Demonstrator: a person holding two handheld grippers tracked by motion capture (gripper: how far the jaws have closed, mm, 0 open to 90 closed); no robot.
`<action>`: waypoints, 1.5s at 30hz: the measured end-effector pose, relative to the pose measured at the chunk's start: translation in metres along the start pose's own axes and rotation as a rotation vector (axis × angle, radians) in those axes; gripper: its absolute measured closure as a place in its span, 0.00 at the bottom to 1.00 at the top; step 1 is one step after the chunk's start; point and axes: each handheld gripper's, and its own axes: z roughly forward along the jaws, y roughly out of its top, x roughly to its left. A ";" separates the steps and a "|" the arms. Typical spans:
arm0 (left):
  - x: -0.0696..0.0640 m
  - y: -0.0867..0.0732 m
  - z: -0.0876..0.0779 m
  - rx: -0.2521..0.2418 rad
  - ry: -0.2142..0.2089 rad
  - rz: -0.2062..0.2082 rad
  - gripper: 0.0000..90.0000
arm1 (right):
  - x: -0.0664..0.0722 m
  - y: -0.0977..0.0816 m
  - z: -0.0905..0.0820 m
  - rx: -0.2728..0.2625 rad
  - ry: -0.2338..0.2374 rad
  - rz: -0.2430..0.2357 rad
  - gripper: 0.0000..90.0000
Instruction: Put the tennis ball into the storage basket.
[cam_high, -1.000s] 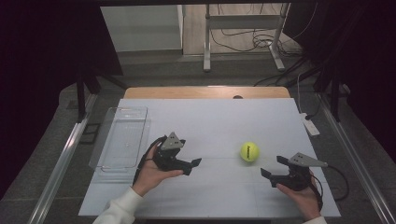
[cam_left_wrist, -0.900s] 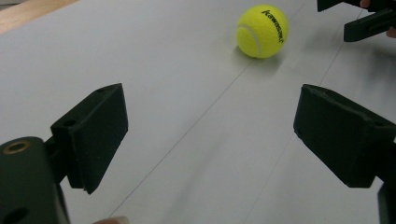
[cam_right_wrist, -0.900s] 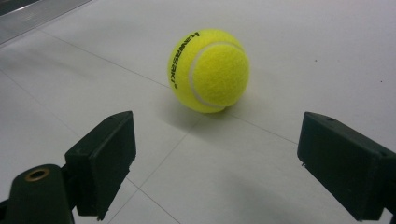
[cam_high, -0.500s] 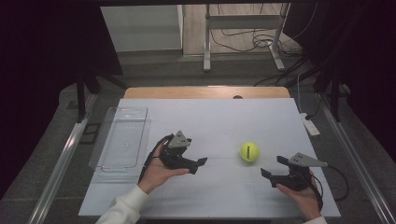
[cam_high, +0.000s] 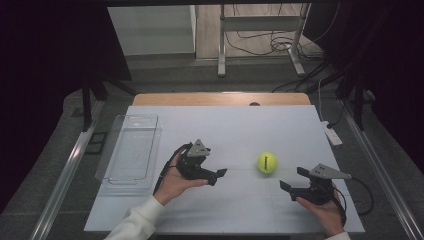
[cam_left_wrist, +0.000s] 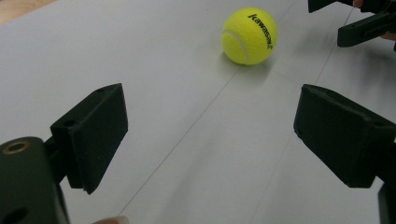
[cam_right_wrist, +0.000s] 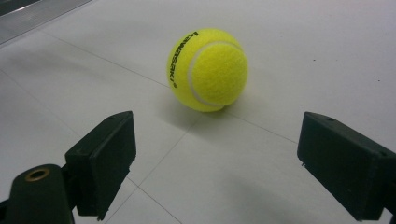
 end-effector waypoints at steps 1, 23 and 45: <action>0.000 0.000 0.000 -0.001 -0.001 0.000 0.12 | 0.000 0.000 0.000 0.000 0.000 -0.001 0.13; -0.002 0.011 0.015 -0.001 -0.033 -0.002 0.12 | 0.000 0.000 0.000 0.000 -0.001 0.002 0.13; -0.008 0.024 0.033 0.022 -0.056 0.026 0.12 | -0.001 -0.001 0.000 0.003 0.002 0.001 0.13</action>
